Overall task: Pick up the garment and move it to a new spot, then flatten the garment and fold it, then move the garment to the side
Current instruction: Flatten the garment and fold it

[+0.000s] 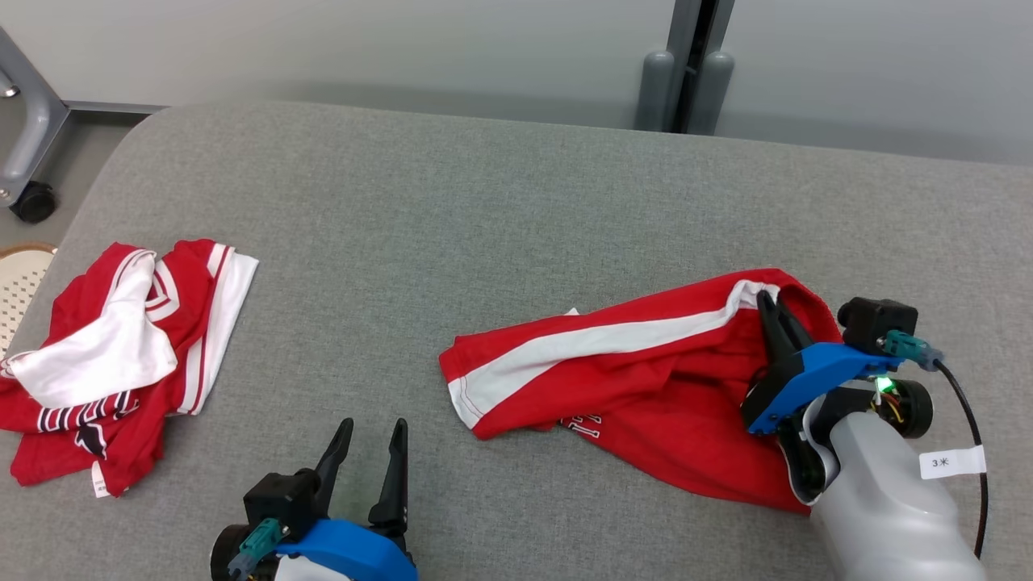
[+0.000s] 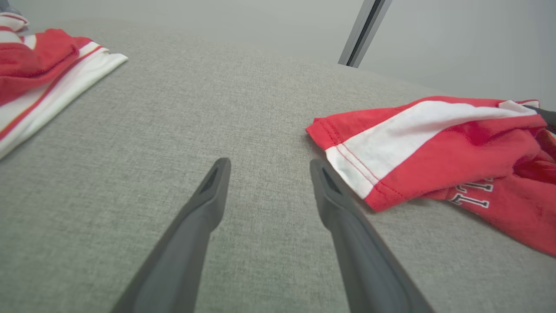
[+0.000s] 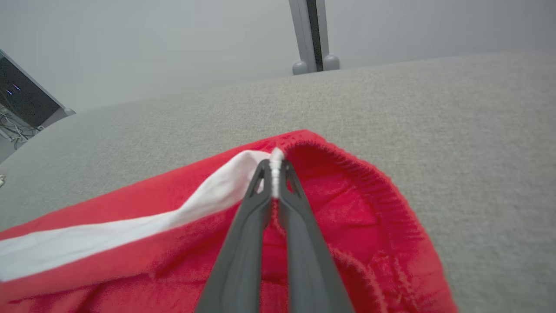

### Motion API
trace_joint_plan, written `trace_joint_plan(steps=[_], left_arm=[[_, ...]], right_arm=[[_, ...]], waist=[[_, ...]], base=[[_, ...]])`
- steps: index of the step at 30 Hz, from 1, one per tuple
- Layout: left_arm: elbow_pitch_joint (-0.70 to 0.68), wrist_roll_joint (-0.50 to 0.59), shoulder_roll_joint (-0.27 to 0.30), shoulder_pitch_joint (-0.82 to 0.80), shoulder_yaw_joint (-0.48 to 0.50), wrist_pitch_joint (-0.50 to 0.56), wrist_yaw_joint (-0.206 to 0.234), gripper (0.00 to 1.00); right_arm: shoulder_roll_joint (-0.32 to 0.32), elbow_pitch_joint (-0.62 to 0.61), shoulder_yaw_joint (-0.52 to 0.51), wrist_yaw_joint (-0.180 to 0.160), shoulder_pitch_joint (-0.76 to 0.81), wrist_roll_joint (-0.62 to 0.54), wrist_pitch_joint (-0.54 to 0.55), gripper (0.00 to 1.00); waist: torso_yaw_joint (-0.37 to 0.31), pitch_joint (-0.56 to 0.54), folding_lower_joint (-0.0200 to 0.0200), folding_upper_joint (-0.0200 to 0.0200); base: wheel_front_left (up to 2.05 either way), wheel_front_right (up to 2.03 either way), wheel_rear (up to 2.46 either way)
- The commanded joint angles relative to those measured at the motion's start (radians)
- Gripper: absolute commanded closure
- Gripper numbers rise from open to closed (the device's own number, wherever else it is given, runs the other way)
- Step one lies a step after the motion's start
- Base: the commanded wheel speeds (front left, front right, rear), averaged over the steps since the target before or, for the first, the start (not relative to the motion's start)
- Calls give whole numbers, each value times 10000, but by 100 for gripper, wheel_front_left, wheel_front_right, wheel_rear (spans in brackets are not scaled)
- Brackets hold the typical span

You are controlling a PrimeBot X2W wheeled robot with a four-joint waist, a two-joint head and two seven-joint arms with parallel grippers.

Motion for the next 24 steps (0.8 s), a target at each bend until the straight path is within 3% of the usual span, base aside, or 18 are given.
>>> trace_joint_plan(steps=[1,10,15,24], left_arm=[[-128,-94,27,-139,-60,-25,-29,0],[-705,-1287,75,-55,-767,-25,-29,0],[-664,-1940,225,-6,-1077,-25,-29,0],[-356,-3021,454,-389,-1448,-25,-28,0]], right_arm=[[-19,-296,-33,1,127,191,-51,100],[-28,-2142,318,1,1403,1141,-45,100],[-389,-3139,663,1,2329,1712,-21,100],[-489,-4403,1188,1,3508,1952,197,100]], waist=[[-73,-84,-1,0],[-680,-490,-1,0],[-1140,-621,-1,0],[-1692,-491,-1,0]], base=[[0,0,0],[0,0,0],[0,0,0],[0,0,0]])
